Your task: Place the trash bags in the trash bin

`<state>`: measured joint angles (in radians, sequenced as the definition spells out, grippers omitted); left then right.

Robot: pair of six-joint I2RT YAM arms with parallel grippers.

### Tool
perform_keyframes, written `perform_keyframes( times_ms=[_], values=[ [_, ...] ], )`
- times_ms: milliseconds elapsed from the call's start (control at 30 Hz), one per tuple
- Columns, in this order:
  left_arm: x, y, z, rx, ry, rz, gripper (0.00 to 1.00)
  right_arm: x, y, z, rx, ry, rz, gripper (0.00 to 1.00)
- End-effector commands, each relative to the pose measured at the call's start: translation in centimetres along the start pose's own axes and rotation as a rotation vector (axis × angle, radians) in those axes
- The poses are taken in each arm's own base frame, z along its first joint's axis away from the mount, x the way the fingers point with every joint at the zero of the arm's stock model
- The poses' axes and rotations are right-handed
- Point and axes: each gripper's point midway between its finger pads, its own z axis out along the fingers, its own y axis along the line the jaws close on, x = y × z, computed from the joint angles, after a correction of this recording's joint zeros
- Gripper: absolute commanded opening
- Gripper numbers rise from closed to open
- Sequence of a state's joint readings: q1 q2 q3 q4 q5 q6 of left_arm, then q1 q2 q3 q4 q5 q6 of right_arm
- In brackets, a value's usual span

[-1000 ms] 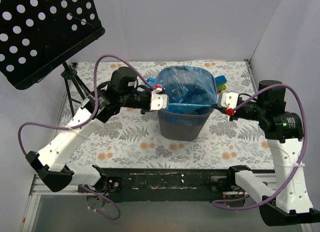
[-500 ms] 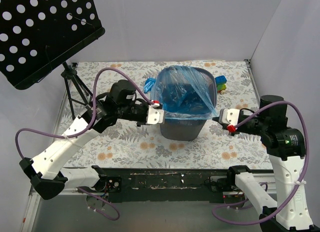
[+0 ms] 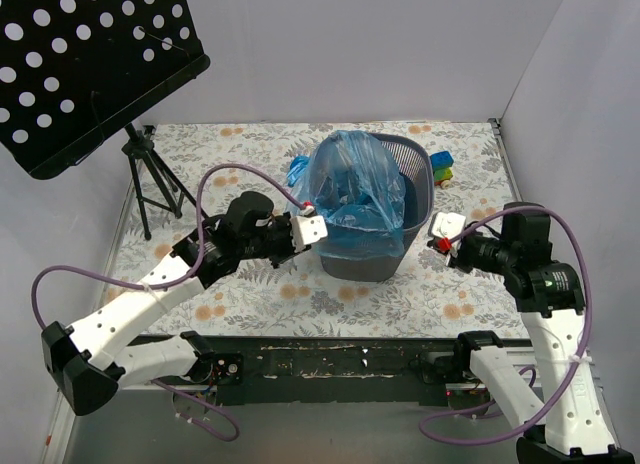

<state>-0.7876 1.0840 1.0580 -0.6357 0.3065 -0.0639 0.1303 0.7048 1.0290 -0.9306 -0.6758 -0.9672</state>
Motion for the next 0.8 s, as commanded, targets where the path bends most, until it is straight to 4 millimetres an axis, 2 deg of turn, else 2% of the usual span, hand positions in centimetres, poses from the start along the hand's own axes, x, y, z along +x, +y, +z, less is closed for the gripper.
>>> perform_keyframes(
  times_ms=[0, 33, 67, 133, 200, 267, 333, 400, 533, 600, 667, 767],
  values=[
    [-1.5, 1.8, -1.1, -0.164, -0.108, -0.141, 0.4, -0.2, -2.1, 0.4, 0.095, -0.014, 0.091, 0.01],
    [-1.6, 1.1, -1.3, -0.127, -0.116, -0.133, 0.51, -0.3, -2.6, 0.2, 0.121, -0.008, 0.12, 0.01],
    [-1.6, 0.0, -1.6, -0.076, -0.112, -0.127, 0.57, -0.9, -3.7, -0.3, 0.172, -0.006, 0.144, 0.01],
    [-1.4, -1.7, -2.6, 0.0, -0.099, -0.122, 0.63, -2.7, -6.1, -1.7, 0.271, -0.018, 0.198, 0.02],
    [-0.9, -3.3, -4.2, 0.05, -0.08, -0.121, 0.68, -5.5, -8.1, -3.2, 0.33, -0.055, 0.236, 0.15],
    [-1.4, -3.6, -5.7, 0.041, -0.103, -0.106, 0.71, -9.1, -9.5, -4.6, 0.338, -0.126, 0.25, 0.3],
    [-2.5, -2.8, -7.3, -0.03, -0.152, -0.137, 0.75, -11.7, -9.9, -4.9, 0.295, -0.187, 0.254, 0.44],
    [-3.9, -1.3, -8.0, -0.111, -0.199, -0.224, 0.79, -12.8, -10.4, -4.5, 0.251, -0.212, 0.267, 0.59],
    [-5.8, 0.7, -7.9, -0.193, -0.254, -0.447, 0.8, -14.2, -12.2, -2.8, 0.201, -0.251, 0.312, 0.72],
    [-6.3, 1.1, -7.6, -0.178, -0.283, -0.54, 0.8, -15.3, -12.8, -1.6, 0.178, -0.266, 0.3, 0.74],
    [-6.3, 2.5, -7.5, -0.205, -0.299, -0.615, 0.8, -16.4, -12.4, 0.4, 0.134, -0.242, 0.235, 0.75],
    [-6.0, 4.8, -7.4, -0.251, -0.3, -0.691, 0.8, -19.0, -11.1, 2.2, 0.06, -0.241, 0.155, 0.72]
  ],
)
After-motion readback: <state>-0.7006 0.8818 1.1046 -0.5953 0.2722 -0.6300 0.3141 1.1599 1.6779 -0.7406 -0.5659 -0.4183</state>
